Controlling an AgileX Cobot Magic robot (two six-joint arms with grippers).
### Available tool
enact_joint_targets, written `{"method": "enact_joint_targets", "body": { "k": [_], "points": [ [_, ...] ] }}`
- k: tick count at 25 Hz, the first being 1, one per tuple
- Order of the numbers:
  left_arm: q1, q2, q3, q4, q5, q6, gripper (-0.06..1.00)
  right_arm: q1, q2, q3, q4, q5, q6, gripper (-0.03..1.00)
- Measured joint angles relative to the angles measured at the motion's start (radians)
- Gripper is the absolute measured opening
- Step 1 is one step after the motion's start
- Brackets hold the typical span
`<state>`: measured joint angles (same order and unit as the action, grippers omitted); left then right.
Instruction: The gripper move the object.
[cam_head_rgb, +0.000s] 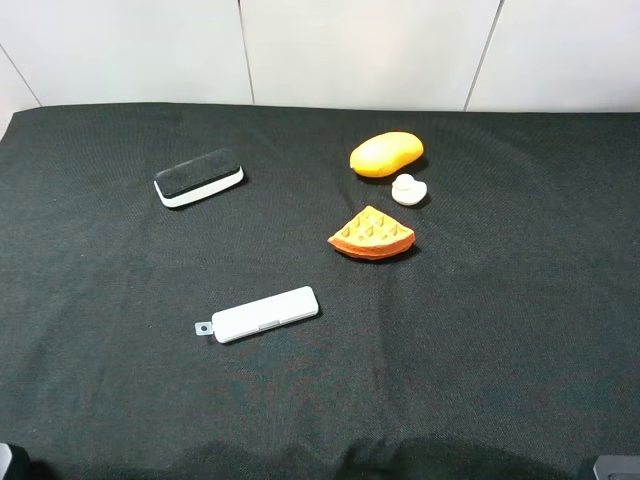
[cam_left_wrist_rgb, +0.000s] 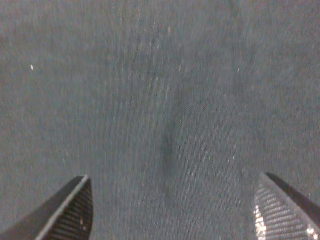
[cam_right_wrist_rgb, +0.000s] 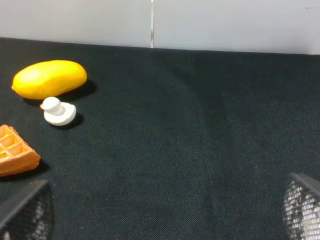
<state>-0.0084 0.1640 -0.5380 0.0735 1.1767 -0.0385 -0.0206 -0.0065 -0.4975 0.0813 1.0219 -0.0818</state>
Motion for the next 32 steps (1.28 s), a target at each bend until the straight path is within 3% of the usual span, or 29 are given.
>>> {"method": "enact_joint_targets", "body": {
  "k": [6, 13, 32],
  "points": [
    [0.000, -0.166, 0.010, -0.001, -0.013, 0.075, 0.71, 0.000, 0.000, 0.000, 0.000, 0.000, 0.000, 0.69],
    [0.001, -0.168, 0.042, -0.040, -0.094, 0.079, 0.71, 0.000, 0.000, 0.000, 0.000, 0.000, 0.000, 0.69],
    [0.010, -0.171, 0.048, -0.062, -0.112, 0.080, 0.71, 0.000, 0.000, 0.000, 0.004, 0.000, 0.000, 0.69]
  ]
}}
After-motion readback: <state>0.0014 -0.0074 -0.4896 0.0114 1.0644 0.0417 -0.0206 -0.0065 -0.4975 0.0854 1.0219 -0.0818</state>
